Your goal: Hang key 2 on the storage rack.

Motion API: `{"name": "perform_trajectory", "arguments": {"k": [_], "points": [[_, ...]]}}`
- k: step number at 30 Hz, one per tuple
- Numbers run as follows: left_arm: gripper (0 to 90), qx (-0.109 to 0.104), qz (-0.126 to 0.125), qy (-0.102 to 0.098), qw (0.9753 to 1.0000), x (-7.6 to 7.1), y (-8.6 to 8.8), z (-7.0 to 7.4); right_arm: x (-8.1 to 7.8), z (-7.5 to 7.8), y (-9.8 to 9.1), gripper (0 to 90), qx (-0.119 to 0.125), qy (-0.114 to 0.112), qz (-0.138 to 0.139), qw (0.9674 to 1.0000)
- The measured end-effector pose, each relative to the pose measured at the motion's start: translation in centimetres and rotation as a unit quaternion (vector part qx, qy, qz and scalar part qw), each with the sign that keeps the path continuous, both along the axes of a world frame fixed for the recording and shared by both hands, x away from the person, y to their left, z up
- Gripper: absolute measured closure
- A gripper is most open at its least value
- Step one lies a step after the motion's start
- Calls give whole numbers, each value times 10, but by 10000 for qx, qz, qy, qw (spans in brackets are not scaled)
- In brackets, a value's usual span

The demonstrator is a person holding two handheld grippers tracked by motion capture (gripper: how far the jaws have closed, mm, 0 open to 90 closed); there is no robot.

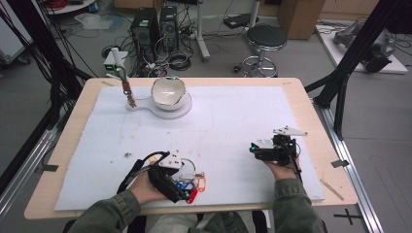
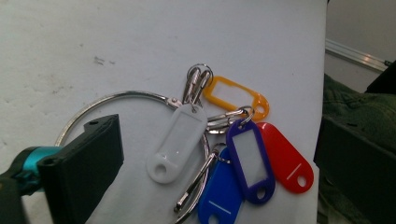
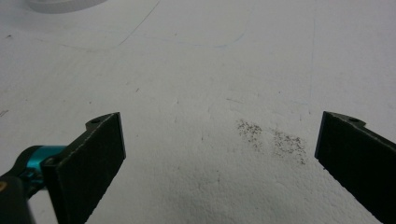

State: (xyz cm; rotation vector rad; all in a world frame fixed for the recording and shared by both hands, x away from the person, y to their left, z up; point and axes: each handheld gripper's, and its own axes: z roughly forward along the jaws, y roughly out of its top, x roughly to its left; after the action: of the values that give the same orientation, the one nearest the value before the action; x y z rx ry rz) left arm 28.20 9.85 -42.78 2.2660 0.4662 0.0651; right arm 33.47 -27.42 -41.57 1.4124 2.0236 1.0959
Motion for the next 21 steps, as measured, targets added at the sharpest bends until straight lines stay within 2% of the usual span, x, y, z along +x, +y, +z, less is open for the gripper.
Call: {"name": "perform_trajectory", "arguments": {"k": [3,5,9,12,15,18,21], "points": [[97,191,-62,0,9998,-1,-1,-2,0,0,0,7,3,4,-1,10000],[154,229,-30,-20,9997,-2,-3,-3,0,0,-1,7,-8,-17,5,10000],[276,463,224,-212,9984,-3,-5,-6,0,0,-1,7,3,-9,-5,10000],[449,427,435,-301,9977,-1,-2,-4,0,0,-1,7,0,-9,-7,10000],[748,301,442,-169,9984,2,1,-2,0,0,-1,7,-15,-16,-4,10000],[828,353,391,-260,9983,2,0,-2,0,0,-1,7,-25,-43,-13,10000],[833,328,396,-139,9986,5,1,-1,0,0,-2,7,-7,-46,-28,10000]]}}
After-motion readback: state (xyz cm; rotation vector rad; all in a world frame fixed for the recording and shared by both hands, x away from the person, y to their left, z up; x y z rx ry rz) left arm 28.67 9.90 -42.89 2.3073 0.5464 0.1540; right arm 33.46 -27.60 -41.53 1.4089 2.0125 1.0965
